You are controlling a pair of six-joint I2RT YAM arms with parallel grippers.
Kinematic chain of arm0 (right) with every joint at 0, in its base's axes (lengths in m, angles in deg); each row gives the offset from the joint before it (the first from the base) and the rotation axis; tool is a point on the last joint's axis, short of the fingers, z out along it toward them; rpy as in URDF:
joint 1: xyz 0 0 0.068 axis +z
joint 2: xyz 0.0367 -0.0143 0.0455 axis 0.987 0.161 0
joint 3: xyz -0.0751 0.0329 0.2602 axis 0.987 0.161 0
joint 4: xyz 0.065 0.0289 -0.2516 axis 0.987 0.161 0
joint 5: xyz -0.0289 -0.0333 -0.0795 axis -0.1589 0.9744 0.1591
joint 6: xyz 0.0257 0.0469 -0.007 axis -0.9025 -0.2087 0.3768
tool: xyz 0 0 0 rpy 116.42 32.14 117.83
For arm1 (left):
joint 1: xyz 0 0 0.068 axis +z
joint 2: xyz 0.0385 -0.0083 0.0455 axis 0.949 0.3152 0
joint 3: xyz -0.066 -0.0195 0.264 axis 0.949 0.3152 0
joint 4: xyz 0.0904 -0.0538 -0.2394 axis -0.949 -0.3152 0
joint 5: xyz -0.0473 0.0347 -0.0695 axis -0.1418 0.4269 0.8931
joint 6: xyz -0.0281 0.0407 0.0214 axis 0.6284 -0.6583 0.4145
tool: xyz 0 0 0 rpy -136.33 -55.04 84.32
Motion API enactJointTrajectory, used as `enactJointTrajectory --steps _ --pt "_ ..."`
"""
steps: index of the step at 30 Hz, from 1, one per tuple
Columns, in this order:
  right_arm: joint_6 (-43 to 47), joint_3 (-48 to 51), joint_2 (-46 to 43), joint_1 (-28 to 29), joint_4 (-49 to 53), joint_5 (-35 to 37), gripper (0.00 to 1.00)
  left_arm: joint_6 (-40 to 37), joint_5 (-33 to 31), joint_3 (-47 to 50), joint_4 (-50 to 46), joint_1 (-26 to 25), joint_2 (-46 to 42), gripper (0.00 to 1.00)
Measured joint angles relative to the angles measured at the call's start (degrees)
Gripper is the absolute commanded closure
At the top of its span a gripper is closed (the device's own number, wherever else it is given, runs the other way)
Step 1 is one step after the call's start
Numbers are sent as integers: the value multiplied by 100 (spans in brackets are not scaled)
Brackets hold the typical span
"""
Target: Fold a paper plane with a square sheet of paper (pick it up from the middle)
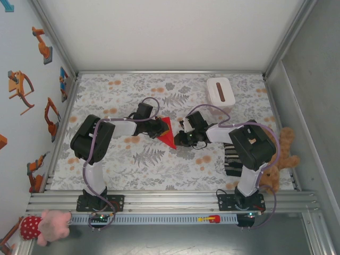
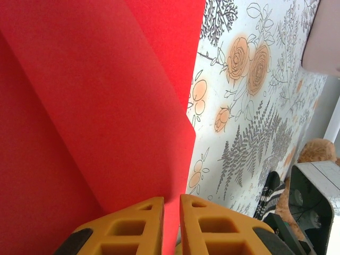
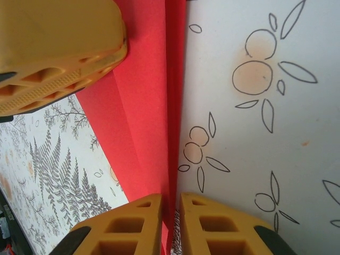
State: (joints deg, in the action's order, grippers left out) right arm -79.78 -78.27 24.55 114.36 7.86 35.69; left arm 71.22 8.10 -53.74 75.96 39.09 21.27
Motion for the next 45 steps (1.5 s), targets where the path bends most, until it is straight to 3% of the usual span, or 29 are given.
enactJointTrajectory --steps 29,36,40,45 --pt "146 -195 85 -4 269 -107 78 0 17 -66 -24 0 116 82" --pt "-11 101 -328 83 144 186 76 -2 20 -96 -35 0 122 82" --pt "-153 157 -713 92 2 299 82 -2 22 -96 -37 0 122 82" --pt "-367 157 -570 92 -455 9 91 -2 37 -96 -37 0 122 82"
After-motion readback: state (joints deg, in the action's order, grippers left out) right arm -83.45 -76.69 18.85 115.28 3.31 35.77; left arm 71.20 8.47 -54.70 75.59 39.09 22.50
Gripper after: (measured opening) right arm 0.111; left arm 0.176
